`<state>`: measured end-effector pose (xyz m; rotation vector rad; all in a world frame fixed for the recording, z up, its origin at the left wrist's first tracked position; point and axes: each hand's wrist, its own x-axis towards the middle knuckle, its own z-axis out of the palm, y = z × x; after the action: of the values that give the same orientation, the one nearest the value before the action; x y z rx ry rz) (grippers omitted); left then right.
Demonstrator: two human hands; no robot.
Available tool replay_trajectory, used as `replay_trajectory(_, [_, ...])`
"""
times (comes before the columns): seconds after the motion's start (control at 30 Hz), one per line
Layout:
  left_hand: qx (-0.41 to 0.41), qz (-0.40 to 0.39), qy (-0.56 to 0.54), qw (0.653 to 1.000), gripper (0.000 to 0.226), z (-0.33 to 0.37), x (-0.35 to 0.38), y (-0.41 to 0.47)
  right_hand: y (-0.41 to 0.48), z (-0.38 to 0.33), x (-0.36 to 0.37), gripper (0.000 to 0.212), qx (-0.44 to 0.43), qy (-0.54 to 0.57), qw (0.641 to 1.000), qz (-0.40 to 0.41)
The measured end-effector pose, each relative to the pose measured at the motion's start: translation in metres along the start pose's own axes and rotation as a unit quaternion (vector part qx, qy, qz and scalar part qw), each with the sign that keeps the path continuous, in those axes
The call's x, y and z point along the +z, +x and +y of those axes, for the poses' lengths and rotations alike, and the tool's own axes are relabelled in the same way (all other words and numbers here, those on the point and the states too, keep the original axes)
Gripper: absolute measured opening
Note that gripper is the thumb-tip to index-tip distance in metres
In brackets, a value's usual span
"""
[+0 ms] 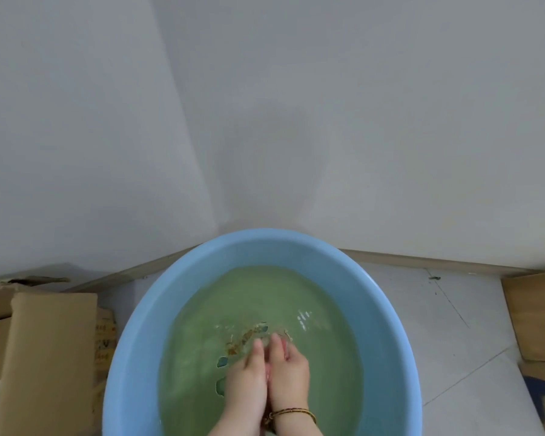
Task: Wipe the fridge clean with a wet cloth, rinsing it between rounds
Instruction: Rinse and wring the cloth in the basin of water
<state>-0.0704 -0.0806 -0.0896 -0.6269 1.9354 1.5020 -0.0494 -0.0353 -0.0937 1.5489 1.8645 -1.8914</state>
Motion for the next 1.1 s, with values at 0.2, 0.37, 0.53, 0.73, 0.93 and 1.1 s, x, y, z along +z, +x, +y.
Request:
replay_trajectory(0.2, [-0.076, -0.028, -0.077, 0.994, 0.052, 0.002, -0.007, 0.011, -0.019, 0.005, 0.001, 0.045, -0.036, -0.062, 0.997, -0.020])
replay_trajectory(0.37, [-0.064, -0.059, -0.009, 0.996, 0.039, -0.001, 0.007, -0.002, 0.022, 0.005, -0.018, 0.044, -0.037, -0.145, 0.988, 0.045])
replay_trajectory(0.53, [-0.016, 0.016, 0.099, 0.995, 0.038, -0.012, -0.026, 0.036, 0.021, 0.032, -0.025, 0.036, -0.065, -0.188, 0.980, -0.008])
replay_trajectory(0.73, [-0.038, 0.056, 0.208, 0.976, 0.042, -0.030, -0.041, 0.058, 0.029, 0.049, -0.017, 0.021, -0.035, -0.364, 0.929, -0.048])
replay_trajectory(0.93, [-0.132, 0.002, 0.004, 0.991, 0.045, -0.023, -0.032, 0.033, 0.016, 0.036, -0.010, 0.035, 0.017, -0.085, 0.996, 0.010])
replay_trajectory(1.1, [-0.087, -0.069, -0.114, 0.987, 0.031, 0.005, -0.027, -0.005, -0.032, 0.029, 0.004, 0.035, -0.243, -0.150, 0.957, -0.045])
